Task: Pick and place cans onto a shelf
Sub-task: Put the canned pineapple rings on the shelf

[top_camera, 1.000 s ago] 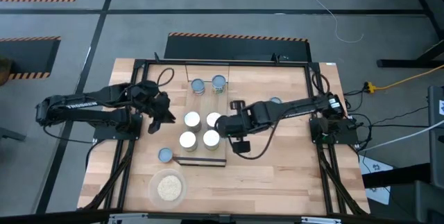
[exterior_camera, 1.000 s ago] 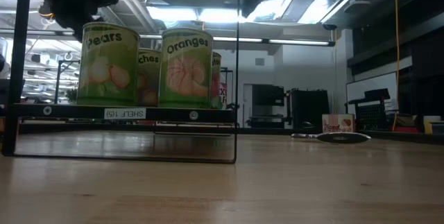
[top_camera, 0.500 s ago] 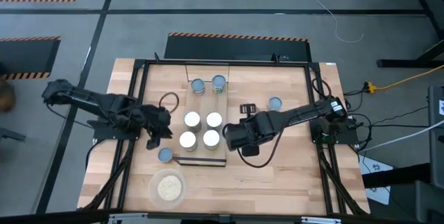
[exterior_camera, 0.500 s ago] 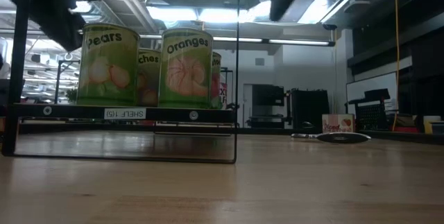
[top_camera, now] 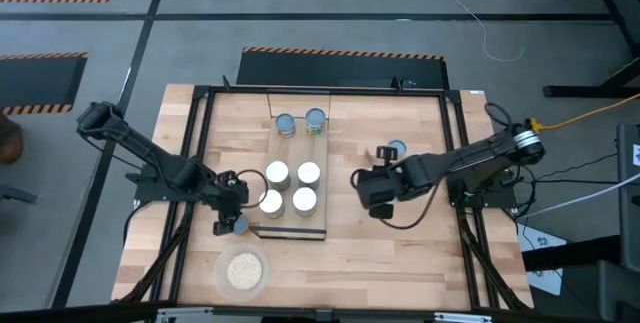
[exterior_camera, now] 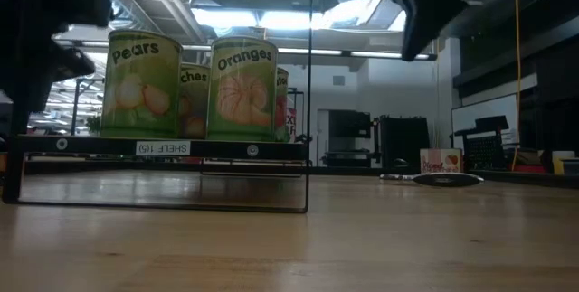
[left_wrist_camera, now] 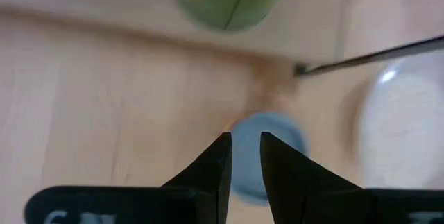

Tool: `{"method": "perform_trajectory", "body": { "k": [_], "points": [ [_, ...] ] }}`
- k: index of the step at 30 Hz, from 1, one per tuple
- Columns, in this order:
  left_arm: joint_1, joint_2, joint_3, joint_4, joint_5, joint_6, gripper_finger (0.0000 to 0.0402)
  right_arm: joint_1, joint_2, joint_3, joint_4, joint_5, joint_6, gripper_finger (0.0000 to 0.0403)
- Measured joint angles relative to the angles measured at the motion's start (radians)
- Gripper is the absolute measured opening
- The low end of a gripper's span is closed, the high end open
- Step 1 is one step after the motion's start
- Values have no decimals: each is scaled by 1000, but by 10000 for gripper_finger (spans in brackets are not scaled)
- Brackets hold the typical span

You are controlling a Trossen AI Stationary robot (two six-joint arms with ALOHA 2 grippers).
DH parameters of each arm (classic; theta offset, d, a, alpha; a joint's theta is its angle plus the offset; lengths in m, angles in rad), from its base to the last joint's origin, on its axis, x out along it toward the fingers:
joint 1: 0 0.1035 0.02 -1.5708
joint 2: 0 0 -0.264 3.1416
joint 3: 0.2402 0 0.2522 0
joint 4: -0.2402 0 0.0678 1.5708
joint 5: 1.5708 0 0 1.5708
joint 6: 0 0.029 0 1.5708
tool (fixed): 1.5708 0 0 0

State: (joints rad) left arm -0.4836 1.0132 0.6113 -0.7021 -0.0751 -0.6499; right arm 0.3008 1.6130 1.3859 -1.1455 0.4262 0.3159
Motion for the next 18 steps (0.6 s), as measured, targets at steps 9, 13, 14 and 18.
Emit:
{"method": "perform_trajectory", "body": {
  "k": [9, 13, 14, 18],
  "points": [
    [-29, 135, 0, -68, -17, -48, 70, -3, -166, -227, 170, -10, 68, 51],
    [-31, 172, 0, -65, -17, -48, 70, -3, -189, -286, 191, -12, 103, 51],
    [-31, 179, 0, -64, -17, -48, 70, -3, -192, -296, 197, -12, 109, 51],
    [-31, 185, 1, -59, -16, -48, 70, -3, -191, -332, 215, -43, 128, 51]
  ]
}}
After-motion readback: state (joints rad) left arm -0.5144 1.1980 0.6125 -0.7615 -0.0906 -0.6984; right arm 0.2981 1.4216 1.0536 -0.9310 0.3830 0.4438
